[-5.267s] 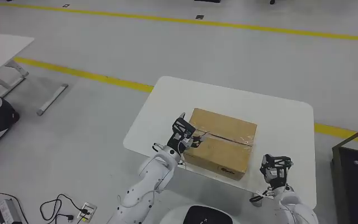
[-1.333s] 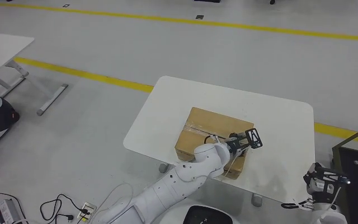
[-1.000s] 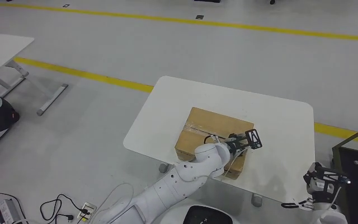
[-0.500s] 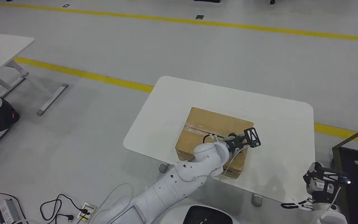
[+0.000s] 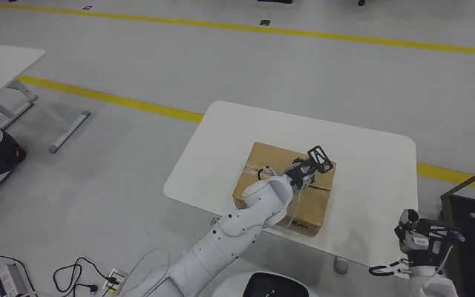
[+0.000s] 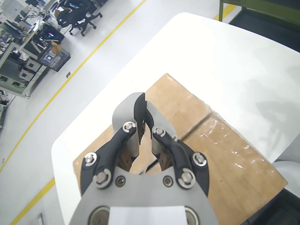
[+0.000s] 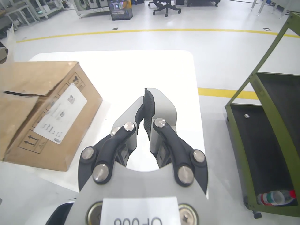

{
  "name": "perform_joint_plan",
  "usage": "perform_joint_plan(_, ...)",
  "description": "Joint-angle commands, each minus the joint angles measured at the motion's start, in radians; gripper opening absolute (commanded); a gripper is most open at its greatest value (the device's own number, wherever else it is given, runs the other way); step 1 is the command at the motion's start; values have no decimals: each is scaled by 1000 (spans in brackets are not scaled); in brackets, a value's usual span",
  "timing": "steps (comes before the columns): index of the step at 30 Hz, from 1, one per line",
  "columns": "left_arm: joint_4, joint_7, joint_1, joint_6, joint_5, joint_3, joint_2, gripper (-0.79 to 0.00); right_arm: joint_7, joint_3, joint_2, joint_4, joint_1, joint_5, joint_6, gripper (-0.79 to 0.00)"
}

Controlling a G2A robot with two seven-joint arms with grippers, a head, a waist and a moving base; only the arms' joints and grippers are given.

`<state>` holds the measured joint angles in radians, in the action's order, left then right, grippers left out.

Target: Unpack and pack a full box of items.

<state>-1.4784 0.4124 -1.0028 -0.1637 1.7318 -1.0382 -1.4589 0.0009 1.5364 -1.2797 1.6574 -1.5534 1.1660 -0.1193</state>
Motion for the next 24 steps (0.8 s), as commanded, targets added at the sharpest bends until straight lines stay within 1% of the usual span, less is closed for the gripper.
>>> perform_joint_plan(1,-47,8,-21,8,2,-38,7,-785,-3,-6,0,1,7,-28,-34,-785)
perform_joint_plan(8,-231,21,-110,18,15,-183,33,-785,-17,-67,-4,16,40,-57,-124,-785)
perform_joint_plan(13,-326,34,-165,47,14,-250,42,-785,-13,-119,-7,17,71,-37,-156,-785)
perform_joint_plan(15,-355,28,-189,47,27,-278,47,-785,-4,-149,-9,8,90,-13,-144,-785)
perform_joint_plan(17,-365,27,-205,48,51,-302,52,-785,0,-174,-12,3,105,1,-136,-785)
perform_joint_plan(19,-384,23,-227,63,98,-332,58,-785,5,-200,-15,-6,124,13,-132,-785)
perform_joint_plan(21,-408,16,-257,90,93,-365,61,-785,8,-227,-19,-21,145,17,-137,-785)
perform_joint_plan(24,-432,10,-288,106,106,-398,65,-785,10,-256,-22,-41,169,20,-148,-785)
